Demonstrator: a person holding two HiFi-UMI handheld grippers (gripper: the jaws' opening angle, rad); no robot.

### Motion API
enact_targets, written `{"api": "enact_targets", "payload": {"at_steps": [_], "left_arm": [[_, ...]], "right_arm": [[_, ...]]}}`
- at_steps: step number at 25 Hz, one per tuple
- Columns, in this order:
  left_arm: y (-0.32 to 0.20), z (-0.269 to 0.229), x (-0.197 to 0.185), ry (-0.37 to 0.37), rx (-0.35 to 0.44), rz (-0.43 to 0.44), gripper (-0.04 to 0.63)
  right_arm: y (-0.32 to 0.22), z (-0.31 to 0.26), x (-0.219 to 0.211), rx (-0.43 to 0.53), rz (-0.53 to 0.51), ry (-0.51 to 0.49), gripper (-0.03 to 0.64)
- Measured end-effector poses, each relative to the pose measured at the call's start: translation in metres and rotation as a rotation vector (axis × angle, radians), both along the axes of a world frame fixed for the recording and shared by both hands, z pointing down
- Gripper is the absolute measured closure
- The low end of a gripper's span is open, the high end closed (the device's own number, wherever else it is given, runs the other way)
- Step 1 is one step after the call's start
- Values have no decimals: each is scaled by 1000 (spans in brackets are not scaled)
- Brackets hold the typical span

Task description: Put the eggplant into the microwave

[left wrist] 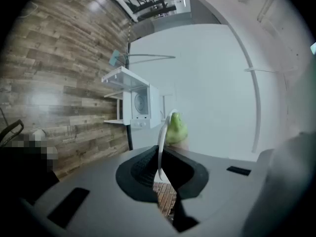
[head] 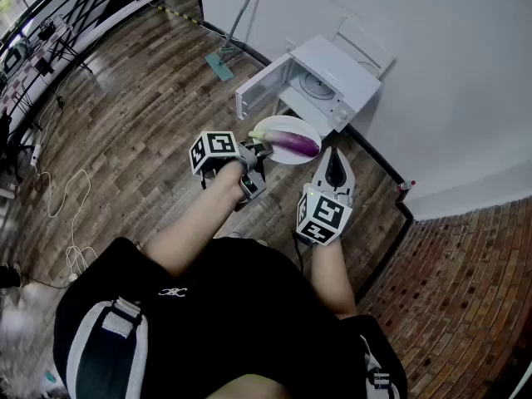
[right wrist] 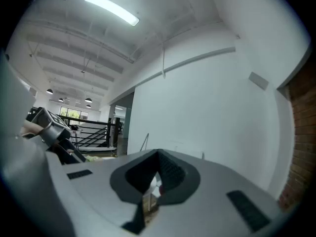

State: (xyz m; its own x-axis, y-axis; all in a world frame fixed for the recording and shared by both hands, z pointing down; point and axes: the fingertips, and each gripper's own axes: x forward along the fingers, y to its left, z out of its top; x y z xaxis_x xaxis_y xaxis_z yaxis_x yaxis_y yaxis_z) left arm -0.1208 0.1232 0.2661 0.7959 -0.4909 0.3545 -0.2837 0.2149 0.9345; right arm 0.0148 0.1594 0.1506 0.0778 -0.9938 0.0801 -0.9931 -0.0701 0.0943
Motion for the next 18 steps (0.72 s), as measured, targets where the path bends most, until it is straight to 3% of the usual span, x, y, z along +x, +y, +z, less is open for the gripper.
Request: {"api": "enact_targets", "payload": {"at_steps": [18], "left_arm": [[-4,6,-5,31,-5,14,577]], "right_arm": [[-3,-5,-10,24,-10,-15,612]]}}
